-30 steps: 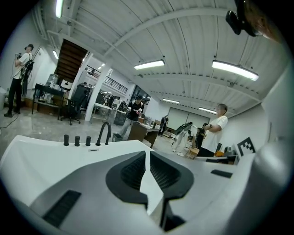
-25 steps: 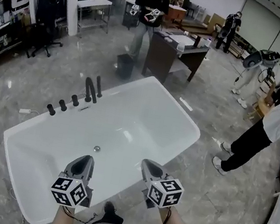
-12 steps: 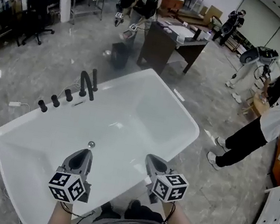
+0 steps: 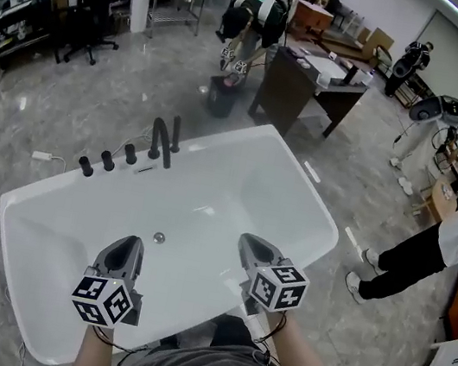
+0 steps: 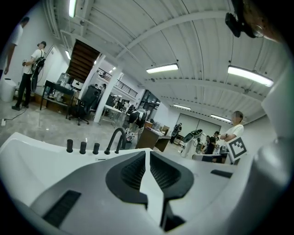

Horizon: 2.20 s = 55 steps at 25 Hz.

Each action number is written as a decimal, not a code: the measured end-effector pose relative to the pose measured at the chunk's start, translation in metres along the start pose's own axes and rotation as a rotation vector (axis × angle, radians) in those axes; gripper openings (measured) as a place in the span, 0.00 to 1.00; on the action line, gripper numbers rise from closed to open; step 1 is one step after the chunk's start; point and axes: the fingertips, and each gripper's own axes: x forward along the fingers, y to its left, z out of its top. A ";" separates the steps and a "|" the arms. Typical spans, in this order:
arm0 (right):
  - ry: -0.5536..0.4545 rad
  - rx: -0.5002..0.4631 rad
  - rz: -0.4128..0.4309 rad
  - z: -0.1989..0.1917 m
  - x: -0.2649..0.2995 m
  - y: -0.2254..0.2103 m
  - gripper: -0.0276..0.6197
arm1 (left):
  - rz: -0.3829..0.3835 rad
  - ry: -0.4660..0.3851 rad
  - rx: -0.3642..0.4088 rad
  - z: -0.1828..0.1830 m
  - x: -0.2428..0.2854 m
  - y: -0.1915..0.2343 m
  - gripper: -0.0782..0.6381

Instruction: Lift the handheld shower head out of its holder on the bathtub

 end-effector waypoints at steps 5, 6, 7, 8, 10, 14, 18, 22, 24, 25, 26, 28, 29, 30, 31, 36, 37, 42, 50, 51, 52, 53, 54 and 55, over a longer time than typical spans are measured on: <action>0.012 -0.033 0.105 0.016 0.042 -0.024 0.08 | 0.115 -0.021 -0.015 0.002 0.021 -0.005 0.16; 0.014 -0.037 0.125 0.021 0.048 -0.030 0.08 | 0.136 -0.024 -0.024 0.003 0.027 -0.007 0.16; 0.015 -0.038 0.146 0.025 0.053 -0.036 0.08 | 0.153 -0.027 -0.032 0.005 0.034 -0.011 0.16; 0.017 -0.036 0.166 0.029 0.059 -0.041 0.08 | 0.168 -0.029 -0.036 0.006 0.040 -0.014 0.16; 0.021 -0.028 0.199 0.036 0.071 -0.054 0.08 | 0.200 -0.031 -0.029 0.011 0.054 -0.021 0.16; 0.025 -0.044 0.235 0.051 0.099 -0.088 0.08 | 0.249 -0.046 -0.030 0.018 0.088 -0.032 0.16; 0.020 -0.082 0.284 0.069 0.133 -0.113 0.08 | 0.317 -0.057 -0.014 0.025 0.121 -0.026 0.16; 0.016 -0.111 0.336 0.081 0.164 -0.123 0.08 | 0.338 -0.101 -0.030 0.033 0.149 -0.023 0.16; 0.017 -0.107 0.351 0.083 0.180 -0.124 0.08 | 0.342 -0.108 -0.020 0.036 0.163 -0.020 0.16; 0.016 -0.104 0.356 0.084 0.188 -0.125 0.08 | 0.346 -0.109 -0.012 0.038 0.170 -0.019 0.16; 0.013 -0.103 0.361 0.086 0.195 -0.126 0.08 | 0.352 -0.110 -0.003 0.040 0.176 -0.017 0.16; 0.005 -0.102 0.375 0.090 0.210 -0.127 0.08 | 0.366 -0.113 0.016 0.044 0.189 -0.011 0.16; 0.000 -0.097 0.384 0.092 0.218 -0.127 0.08 | 0.373 -0.114 0.028 0.045 0.195 -0.008 0.16; -0.004 -0.092 0.393 0.092 0.227 -0.127 0.08 | 0.381 -0.114 0.039 0.047 0.201 -0.004 0.16; -0.007 -0.090 0.401 0.092 0.235 -0.127 0.09 | 0.389 -0.115 0.047 0.047 0.205 0.001 0.16; -0.010 -0.096 0.410 0.090 0.274 -0.125 0.09 | 0.415 -0.110 0.037 0.044 0.222 0.025 0.16; -0.010 -0.099 0.408 0.089 0.280 -0.123 0.09 | 0.418 -0.104 0.039 0.043 0.225 0.030 0.16; 0.015 -0.140 0.411 0.081 0.316 -0.110 0.09 | 0.433 -0.102 0.016 0.040 0.236 0.056 0.16; 0.073 -0.175 0.425 0.066 0.380 -0.096 0.17 | 0.449 -0.082 0.024 0.036 0.253 0.096 0.16; 0.080 -0.175 0.428 0.063 0.389 -0.096 0.21 | 0.451 -0.084 0.022 0.035 0.256 0.102 0.16; 0.085 -0.176 0.429 0.060 0.398 -0.096 0.22 | 0.451 -0.085 0.021 0.033 0.259 0.106 0.16; 0.087 -0.177 0.428 0.057 0.408 -0.096 0.23 | 0.450 -0.084 0.022 0.031 0.262 0.111 0.16; 0.088 -0.180 0.427 0.055 0.416 -0.096 0.24 | 0.447 -0.082 0.025 0.029 0.265 0.115 0.16; 0.086 -0.180 0.427 0.054 0.425 -0.096 0.25 | 0.444 -0.080 0.027 0.028 0.268 0.119 0.16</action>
